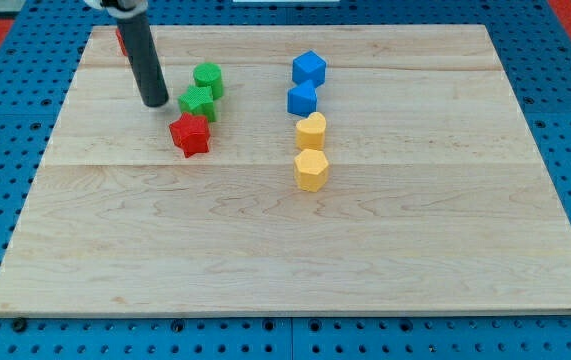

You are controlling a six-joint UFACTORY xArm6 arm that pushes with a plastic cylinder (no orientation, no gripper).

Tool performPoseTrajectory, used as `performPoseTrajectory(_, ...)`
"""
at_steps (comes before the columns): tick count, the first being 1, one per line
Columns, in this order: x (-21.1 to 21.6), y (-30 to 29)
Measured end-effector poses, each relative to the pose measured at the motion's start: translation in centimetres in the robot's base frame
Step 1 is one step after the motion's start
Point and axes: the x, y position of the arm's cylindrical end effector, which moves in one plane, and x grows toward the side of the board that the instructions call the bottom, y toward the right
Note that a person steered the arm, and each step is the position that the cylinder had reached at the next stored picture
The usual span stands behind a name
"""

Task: Move the green circle to the top left of the cube

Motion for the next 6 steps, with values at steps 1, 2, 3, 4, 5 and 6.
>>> performPoseTrajectory(1, -3.3, 4.6)
performPoseTrajectory(2, -3.8, 4.6)
performPoseTrajectory(3, -5.9, 4.1)
performPoseTrajectory(4, -6.4, 1.9)
performPoseTrajectory(5, -7.4, 1.9)
performPoseTrajectory(6, -9.6, 6.5)
